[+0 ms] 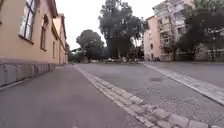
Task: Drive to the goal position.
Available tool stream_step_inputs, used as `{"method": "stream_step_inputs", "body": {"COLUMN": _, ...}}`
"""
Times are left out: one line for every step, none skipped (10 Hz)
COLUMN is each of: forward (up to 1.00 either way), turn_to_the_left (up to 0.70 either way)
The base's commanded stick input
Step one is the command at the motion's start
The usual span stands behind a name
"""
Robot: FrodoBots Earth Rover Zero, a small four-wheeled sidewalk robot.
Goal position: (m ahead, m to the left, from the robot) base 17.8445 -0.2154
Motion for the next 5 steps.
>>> {"method": "stream_step_inputs", "body": {"forward": 0.45, "turn_to_the_left": 0.27}}
{"method": "stream_step_inputs", "body": {"forward": 0.45, "turn_to_the_left": 0.27}}
{"method": "stream_step_inputs", "body": {"forward": 0.45, "turn_to_the_left": 0.27}}
{"method": "stream_step_inputs", "body": {"forward": 0.45, "turn_to_the_left": 0.27}}
{"method": "stream_step_inputs", "body": {"forward": 0.45, "turn_to_the_left": 0.27}}
